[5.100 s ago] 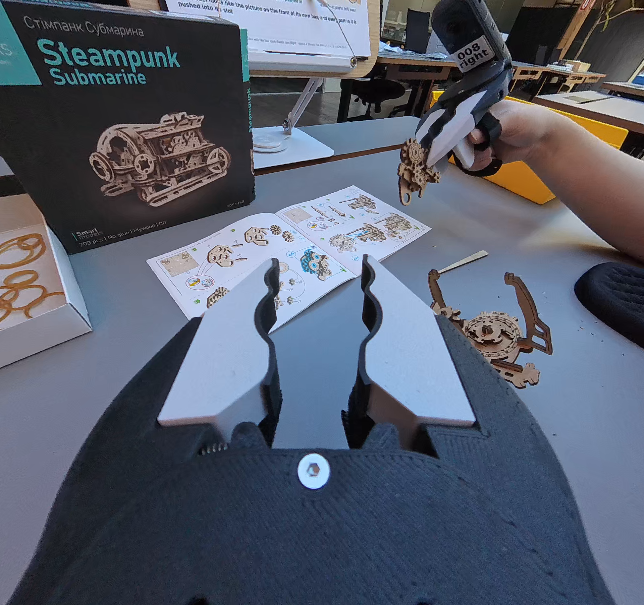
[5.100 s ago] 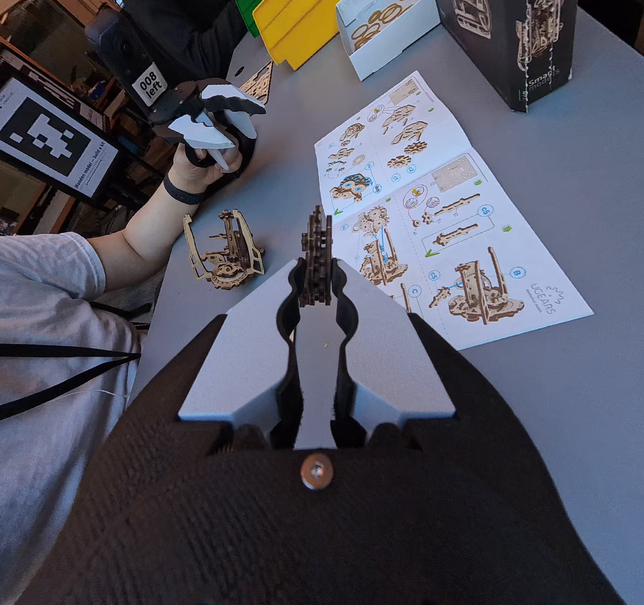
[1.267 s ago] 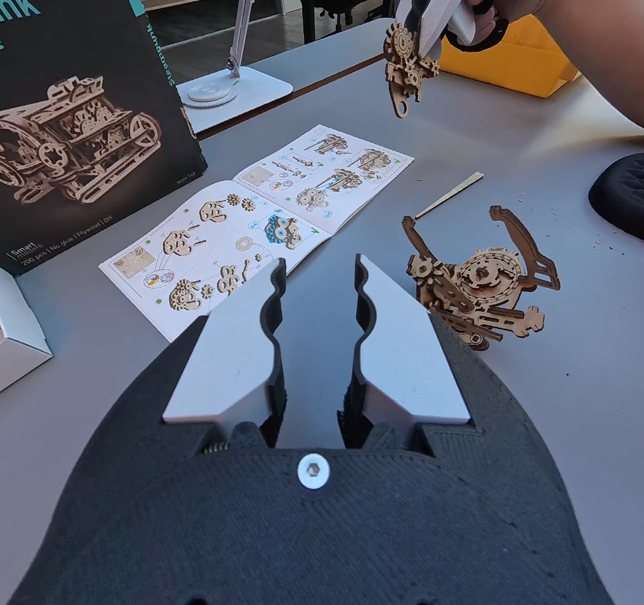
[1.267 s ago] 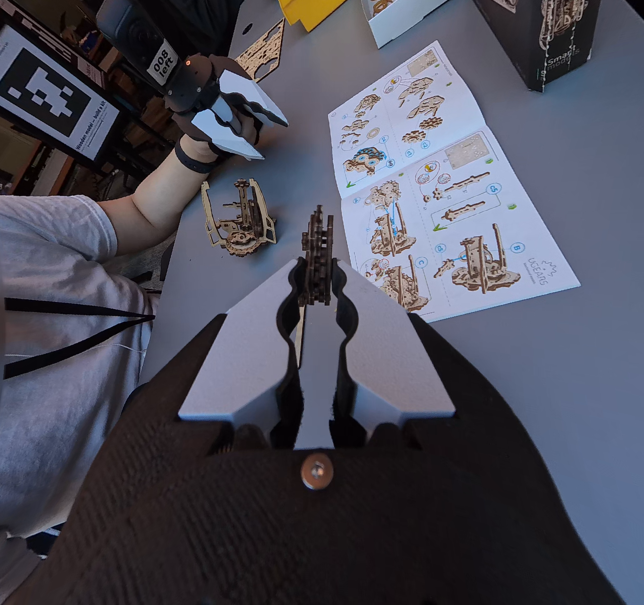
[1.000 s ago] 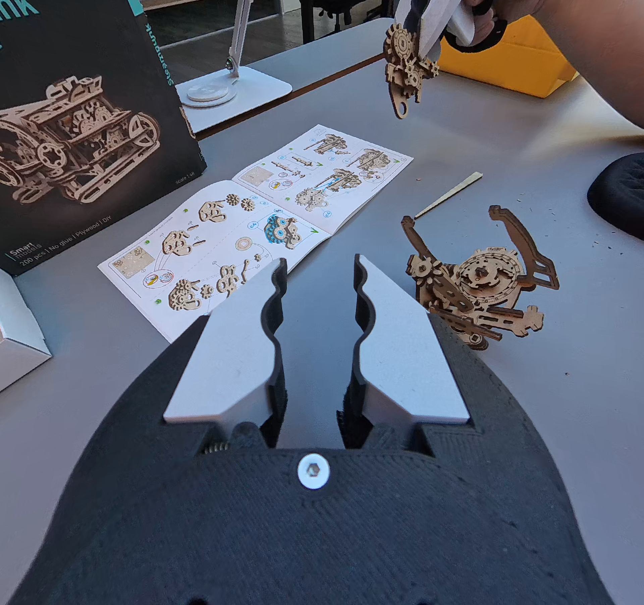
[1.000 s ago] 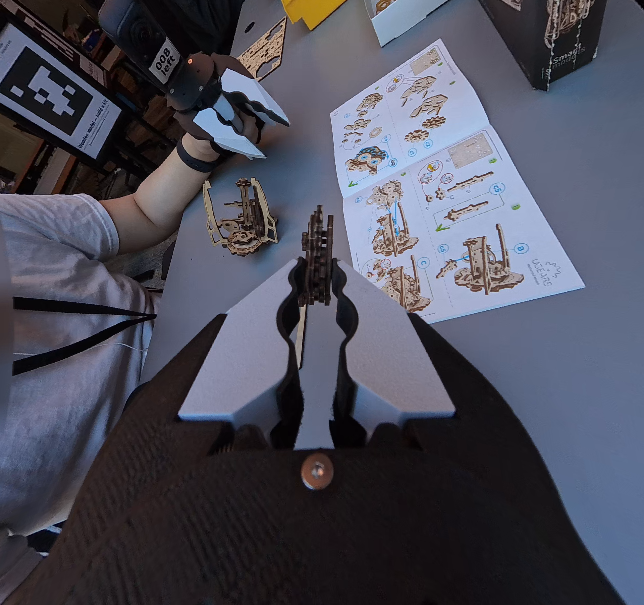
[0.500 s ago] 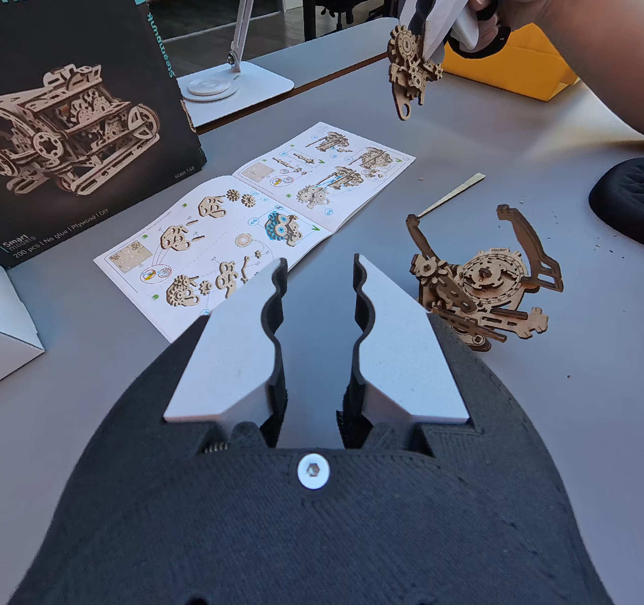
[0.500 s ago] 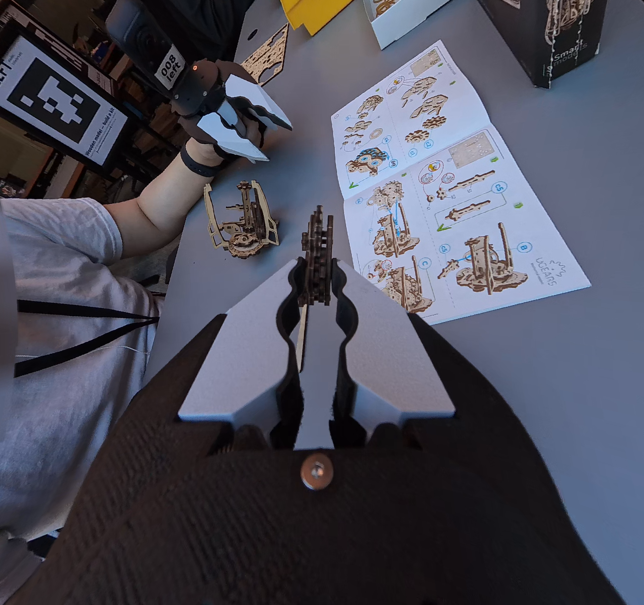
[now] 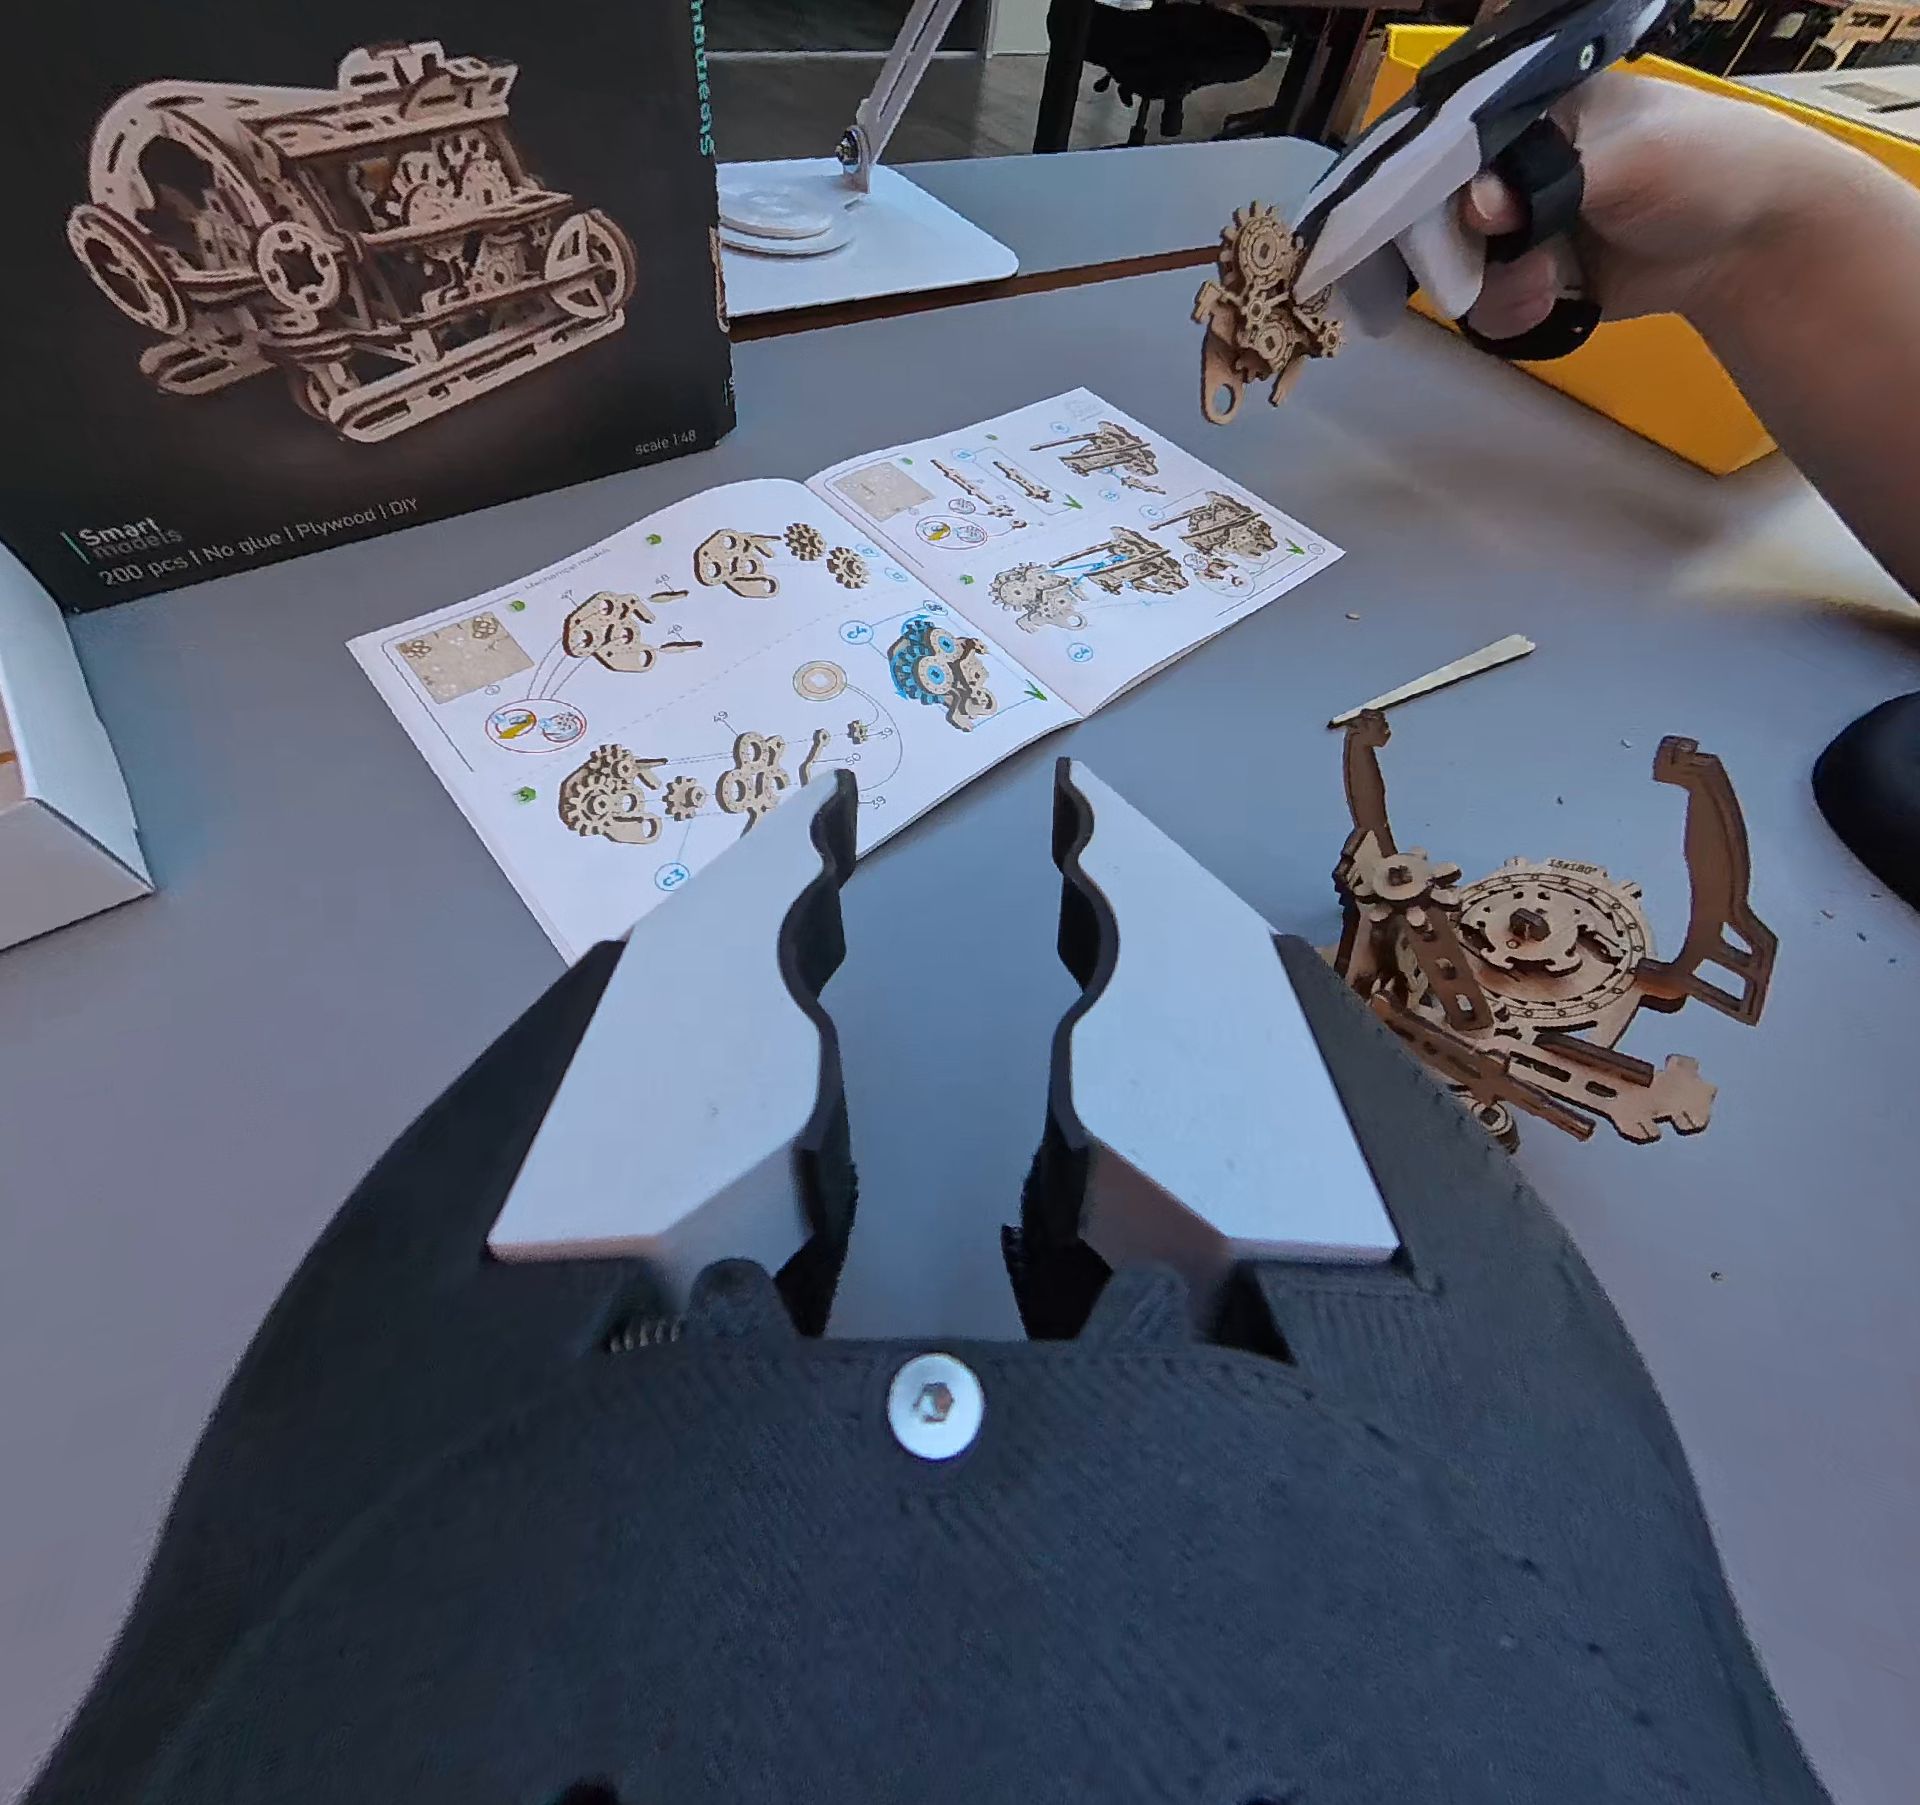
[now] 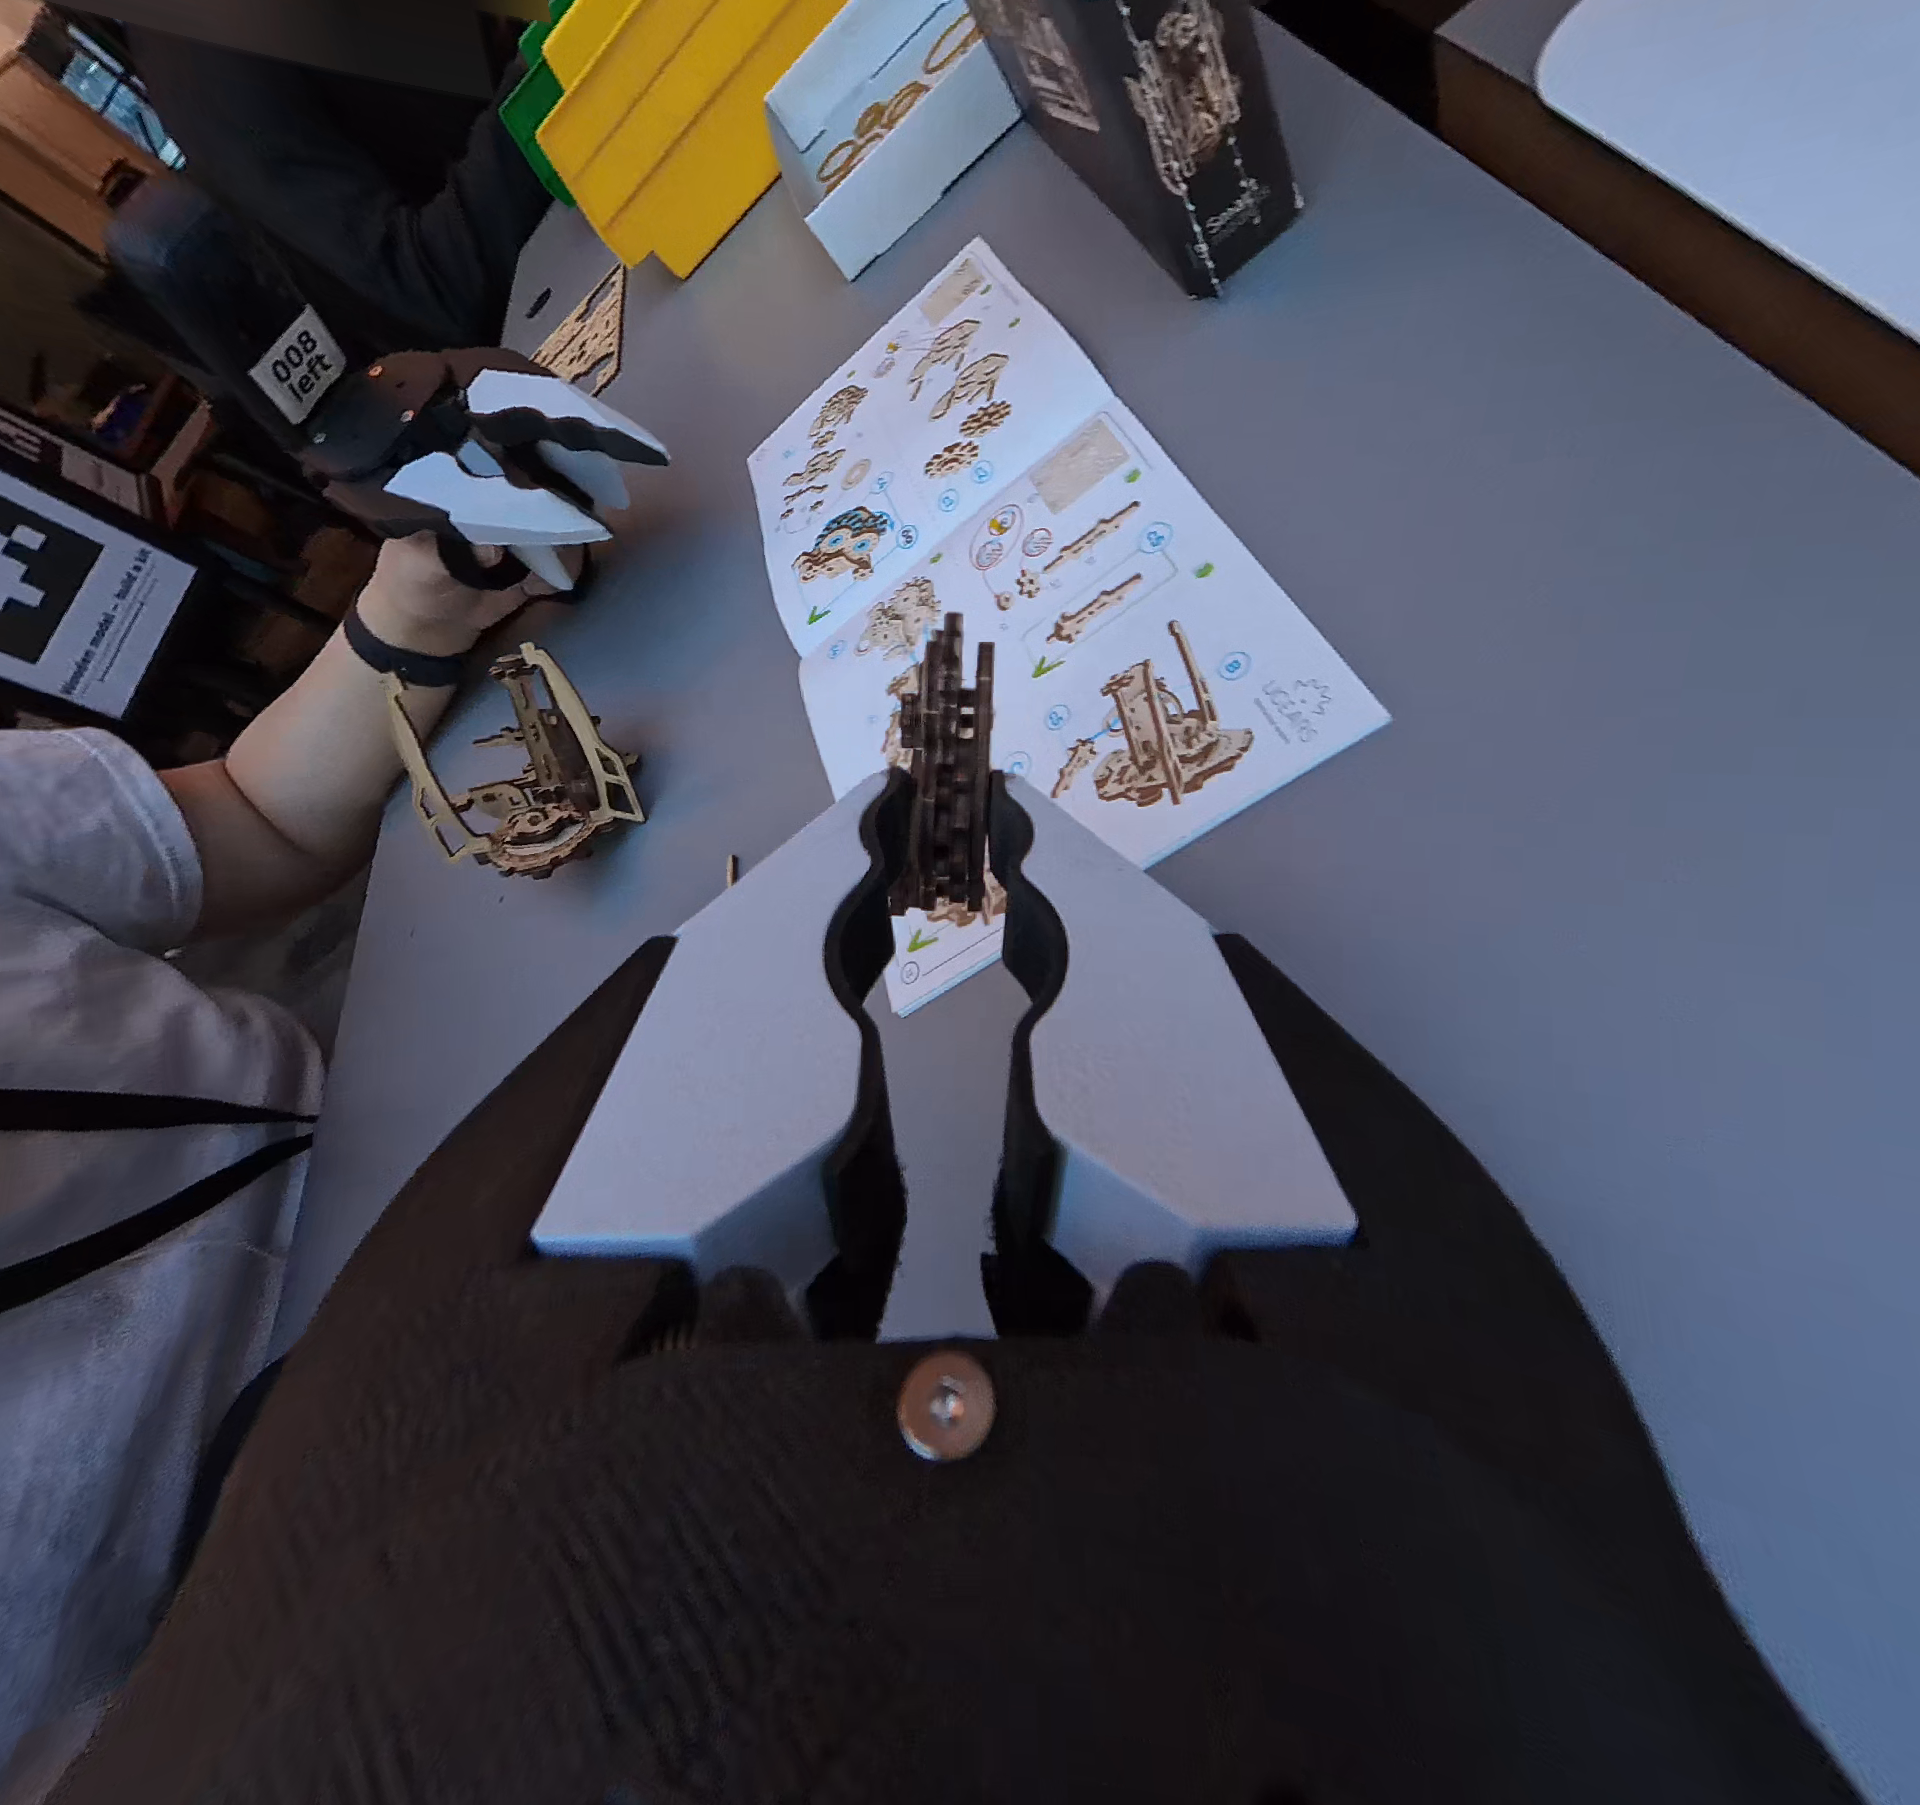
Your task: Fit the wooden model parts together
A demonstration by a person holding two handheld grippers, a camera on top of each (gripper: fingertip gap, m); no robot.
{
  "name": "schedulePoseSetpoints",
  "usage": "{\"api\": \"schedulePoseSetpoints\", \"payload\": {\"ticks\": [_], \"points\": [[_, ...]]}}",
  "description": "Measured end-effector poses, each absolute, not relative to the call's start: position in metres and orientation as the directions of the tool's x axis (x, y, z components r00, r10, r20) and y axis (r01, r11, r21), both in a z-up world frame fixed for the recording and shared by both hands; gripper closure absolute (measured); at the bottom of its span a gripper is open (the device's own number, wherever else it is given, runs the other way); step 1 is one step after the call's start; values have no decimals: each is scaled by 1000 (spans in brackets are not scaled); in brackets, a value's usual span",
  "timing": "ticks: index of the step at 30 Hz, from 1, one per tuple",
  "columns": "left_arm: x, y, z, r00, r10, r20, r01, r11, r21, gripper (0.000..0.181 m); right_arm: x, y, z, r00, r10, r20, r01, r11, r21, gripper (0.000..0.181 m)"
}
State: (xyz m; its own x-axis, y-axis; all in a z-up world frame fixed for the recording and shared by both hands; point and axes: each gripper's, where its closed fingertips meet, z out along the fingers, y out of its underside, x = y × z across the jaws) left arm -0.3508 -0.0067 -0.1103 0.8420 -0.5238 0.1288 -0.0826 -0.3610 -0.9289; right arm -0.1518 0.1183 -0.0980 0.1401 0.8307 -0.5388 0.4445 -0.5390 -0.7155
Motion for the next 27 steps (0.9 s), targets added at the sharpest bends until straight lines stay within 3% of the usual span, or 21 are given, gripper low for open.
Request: {"api": "schedulePoseSetpoints", "payload": {"ticks": [27], "points": [[-361,-5,-110,868,-480,126,-71,-373,-925,146,-169,100,-95,40,788,-615,439,-566,-697,168]]}}
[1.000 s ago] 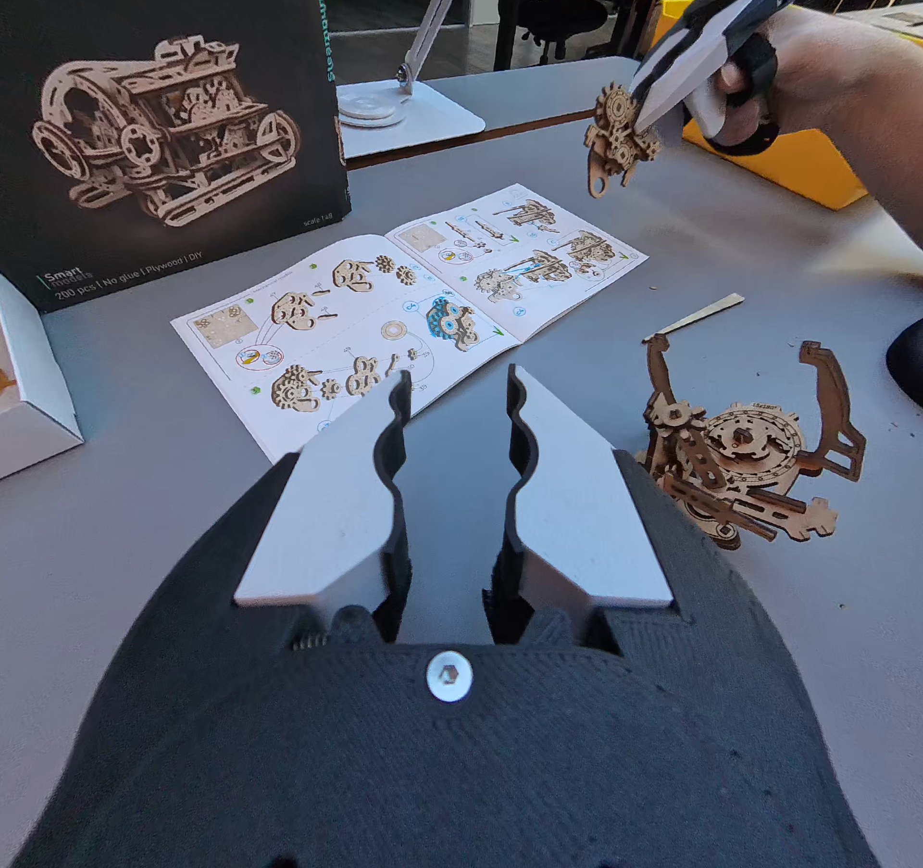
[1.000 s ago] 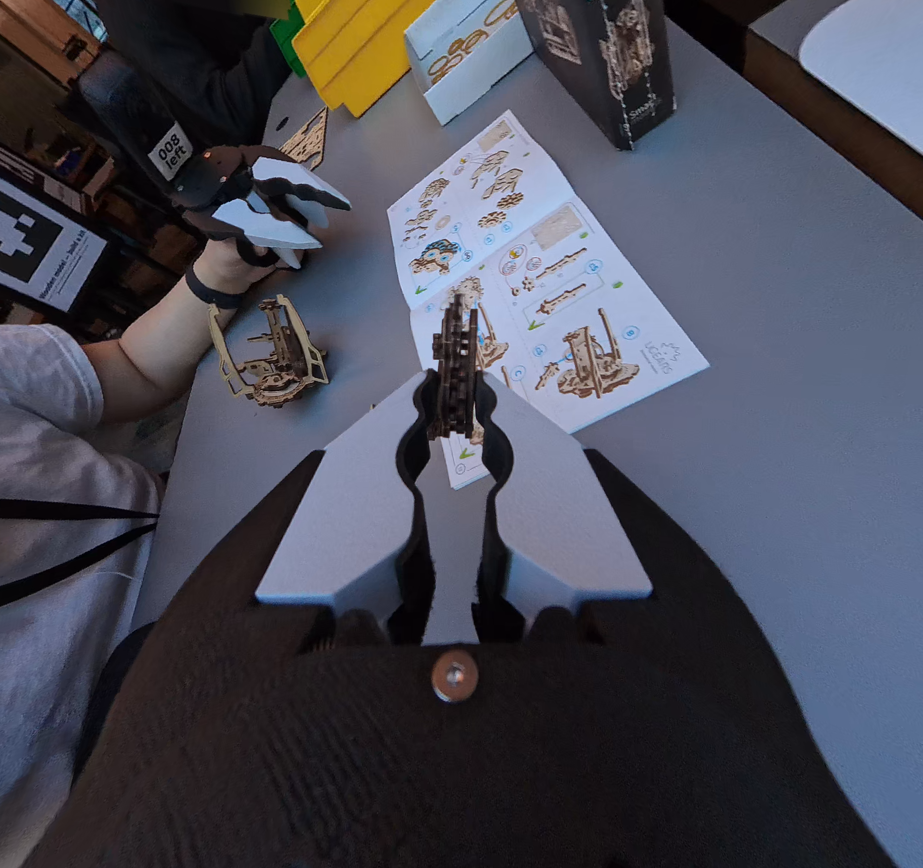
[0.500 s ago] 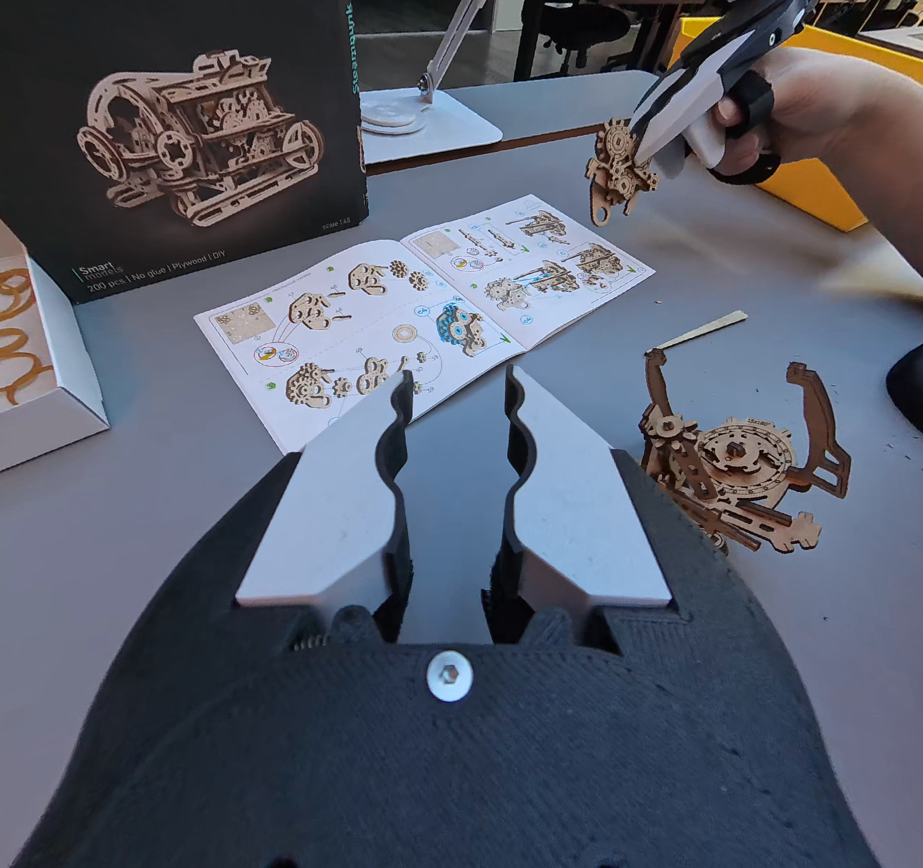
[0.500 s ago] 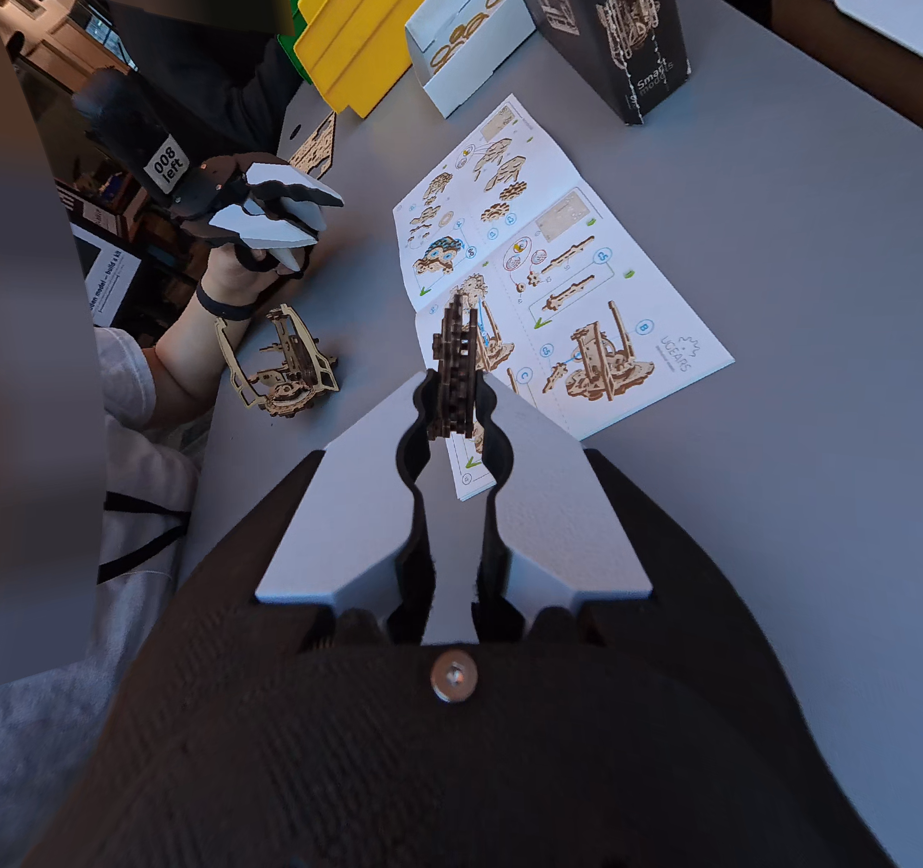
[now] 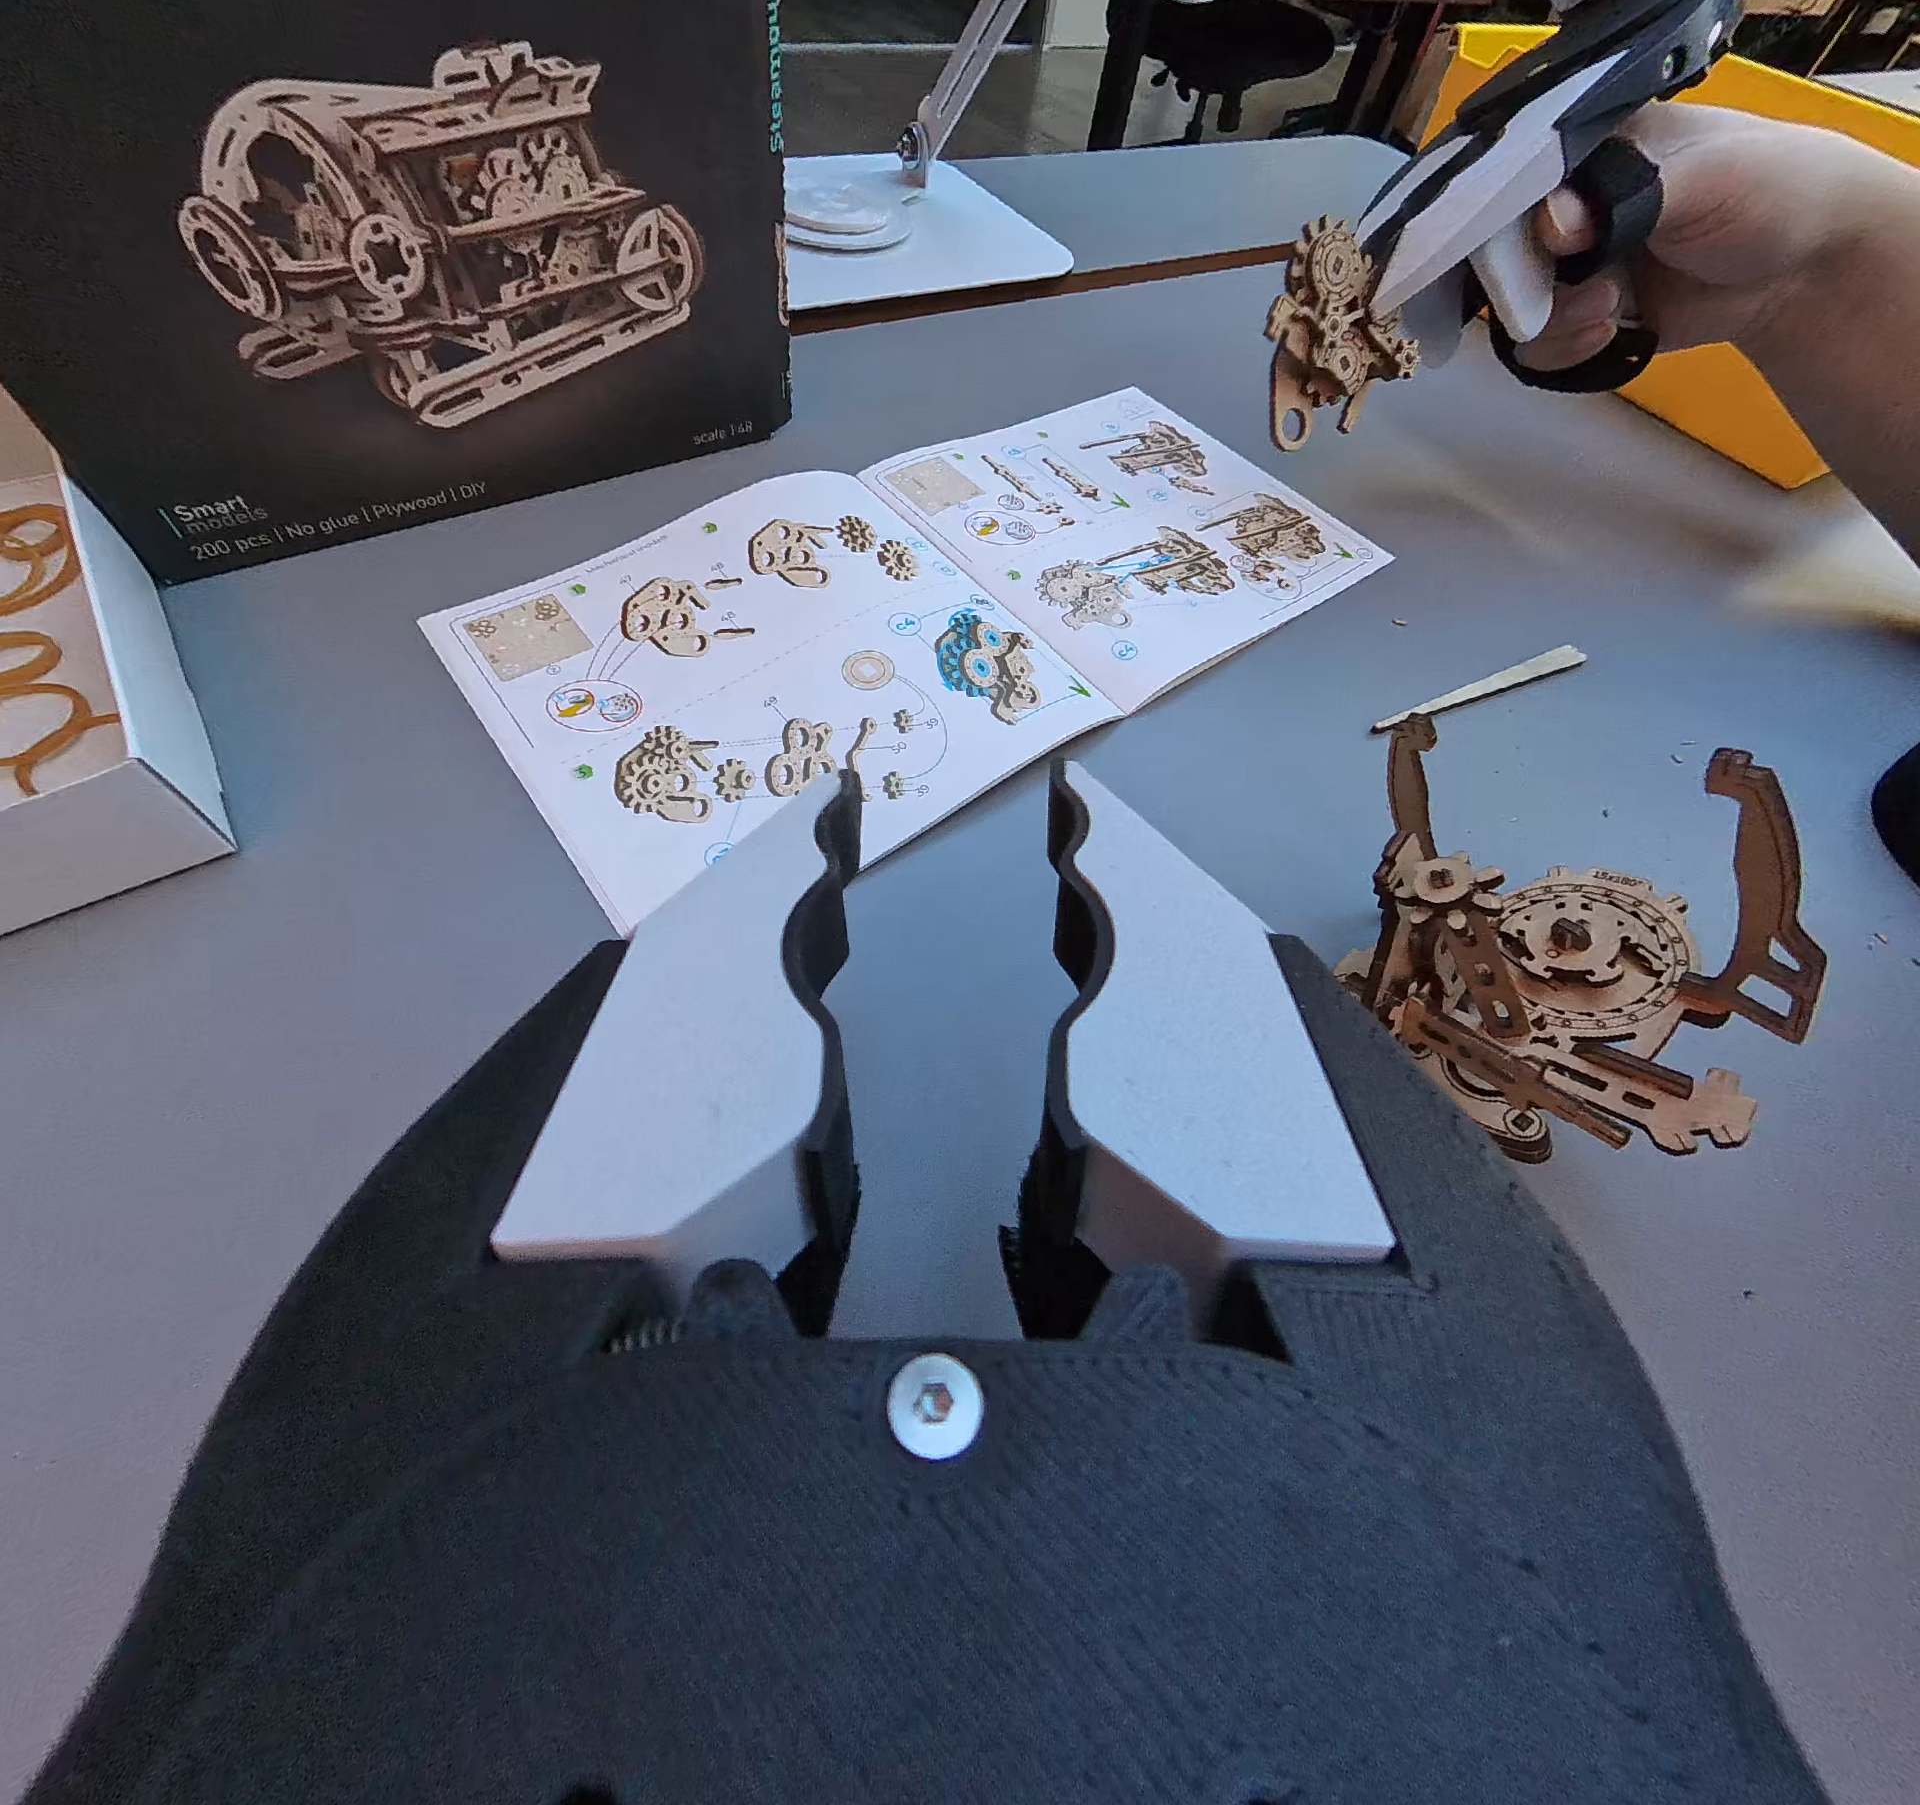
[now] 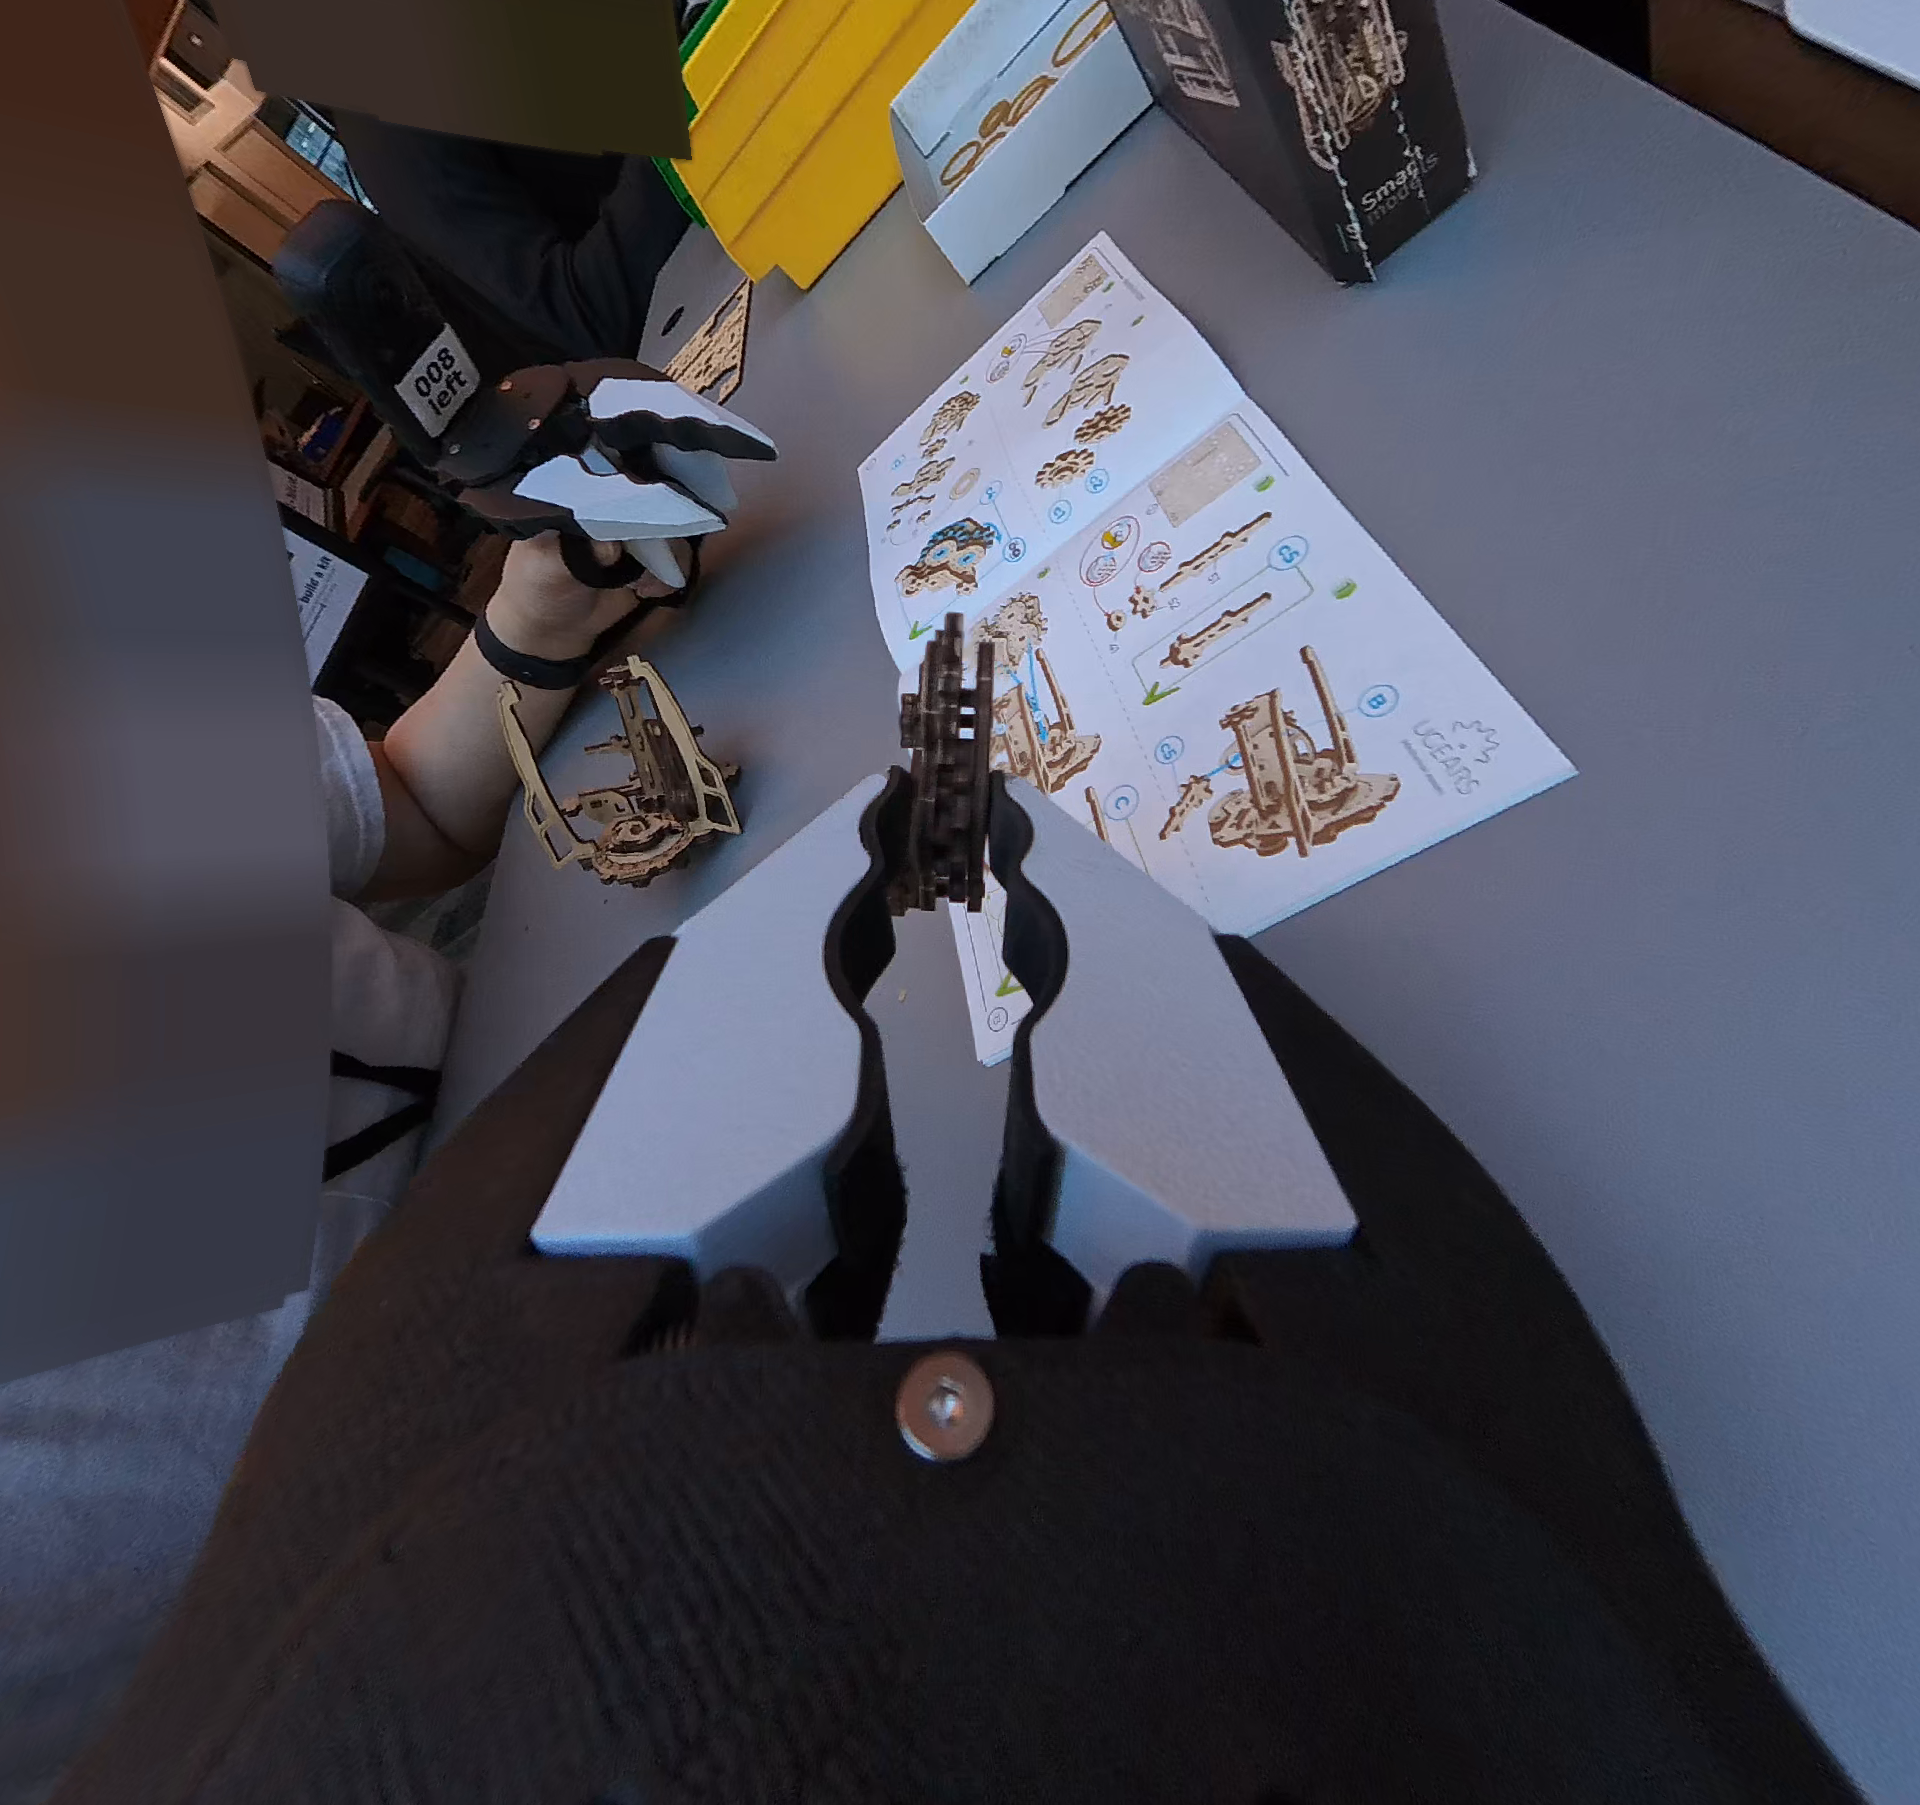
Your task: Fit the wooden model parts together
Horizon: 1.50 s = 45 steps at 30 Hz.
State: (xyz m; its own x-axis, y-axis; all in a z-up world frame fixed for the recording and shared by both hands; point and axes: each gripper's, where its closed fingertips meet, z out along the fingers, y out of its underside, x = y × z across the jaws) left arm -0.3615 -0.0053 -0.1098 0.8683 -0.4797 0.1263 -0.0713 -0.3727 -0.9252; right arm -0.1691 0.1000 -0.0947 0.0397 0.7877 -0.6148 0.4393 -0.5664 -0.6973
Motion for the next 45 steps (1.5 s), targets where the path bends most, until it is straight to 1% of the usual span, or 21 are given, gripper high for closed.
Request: {"api": "schedulePoseSetpoints", "payload": {"ticks": [29,33,39,43,45], "points": [[-356,-8,-109,857,-503,111,-94,-364,-927,148,-174,95,-95,3,776,-631,428,-571,-701,168],[-352,-9,-107,846,-517,133,-77,-365,-928,150,-180,82,-85,-44,767,-640,414,-569,-711,168],[-345,-13,-95,817,-552,167,-26,-325,-945,153,-208,28,-60,-203,715,-669,363,-580,-729,168],[-332,-20,-92,748,-621,233,5,-345,-938,152,-234,-13,-48,-290,671,-683,326,-602,-729,168],[-323,-26,-86,697,-662,275,41,-347,-937,151,-246,-27,-51,-276,668,-691,340,-605,-720,168]]}}
